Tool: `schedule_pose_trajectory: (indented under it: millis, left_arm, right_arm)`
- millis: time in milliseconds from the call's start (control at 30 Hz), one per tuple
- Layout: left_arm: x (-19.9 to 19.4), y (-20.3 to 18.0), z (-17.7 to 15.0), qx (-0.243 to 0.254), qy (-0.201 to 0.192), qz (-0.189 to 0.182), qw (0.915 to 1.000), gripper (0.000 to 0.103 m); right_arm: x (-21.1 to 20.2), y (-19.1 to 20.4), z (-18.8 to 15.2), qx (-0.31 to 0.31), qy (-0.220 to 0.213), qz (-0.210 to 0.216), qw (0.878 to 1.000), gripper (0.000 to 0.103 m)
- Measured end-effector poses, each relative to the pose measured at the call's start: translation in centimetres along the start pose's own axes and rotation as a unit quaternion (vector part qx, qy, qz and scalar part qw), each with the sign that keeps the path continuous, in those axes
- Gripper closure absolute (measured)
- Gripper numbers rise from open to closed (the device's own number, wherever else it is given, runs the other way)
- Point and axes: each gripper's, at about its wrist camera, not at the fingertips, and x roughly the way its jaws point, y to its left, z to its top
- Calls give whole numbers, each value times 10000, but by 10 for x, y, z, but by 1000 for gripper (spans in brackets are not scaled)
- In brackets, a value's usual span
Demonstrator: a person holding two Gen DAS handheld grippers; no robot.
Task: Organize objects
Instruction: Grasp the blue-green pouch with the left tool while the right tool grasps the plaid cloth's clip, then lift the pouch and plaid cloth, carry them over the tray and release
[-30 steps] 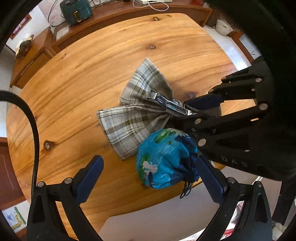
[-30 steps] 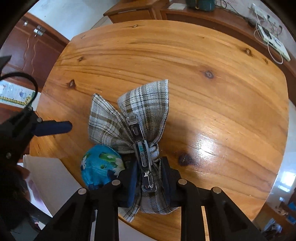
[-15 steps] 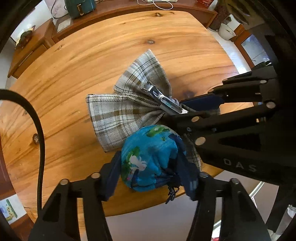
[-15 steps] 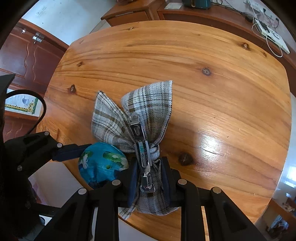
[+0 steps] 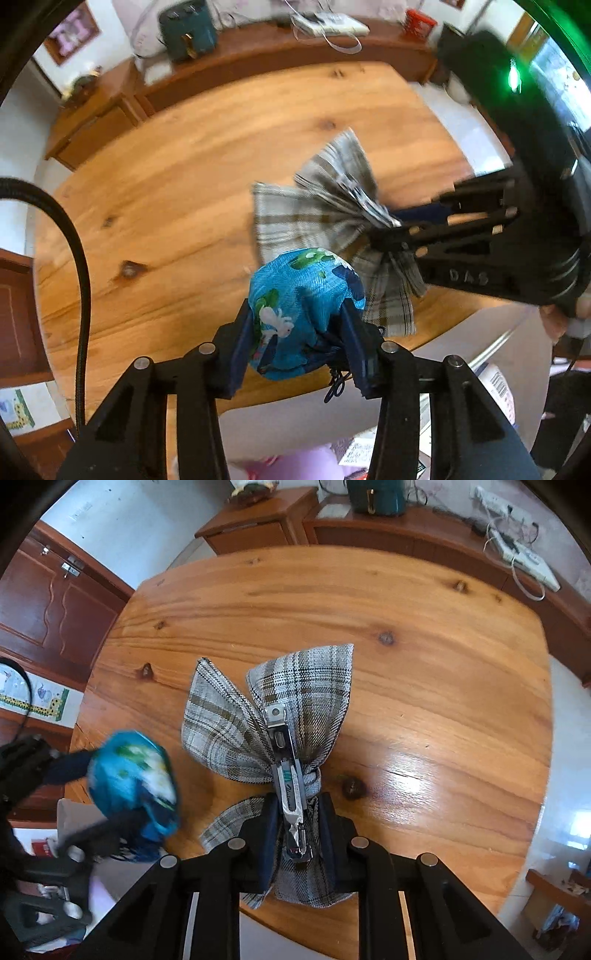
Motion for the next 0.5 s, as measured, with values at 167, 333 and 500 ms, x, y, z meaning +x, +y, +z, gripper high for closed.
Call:
schedule_pose_trajectory:
  millis: [167, 333, 500]
  left_arm:
    - [-40, 4, -1, -309, -499, 389, 9975, 55]
    - [-72, 19, -10, -814, -775, 579, 9920, 55]
    - [-93, 19, -25, -1272, -960, 694, 9848, 55]
  right_arm:
    - [-33, 9, -9, -8, -377, -288, 9989, 82]
    - [-63, 21, -16, 77, -753, -554, 9956, 82]
    - [-95, 29, -24, 305, -1144, -730, 9903, 82]
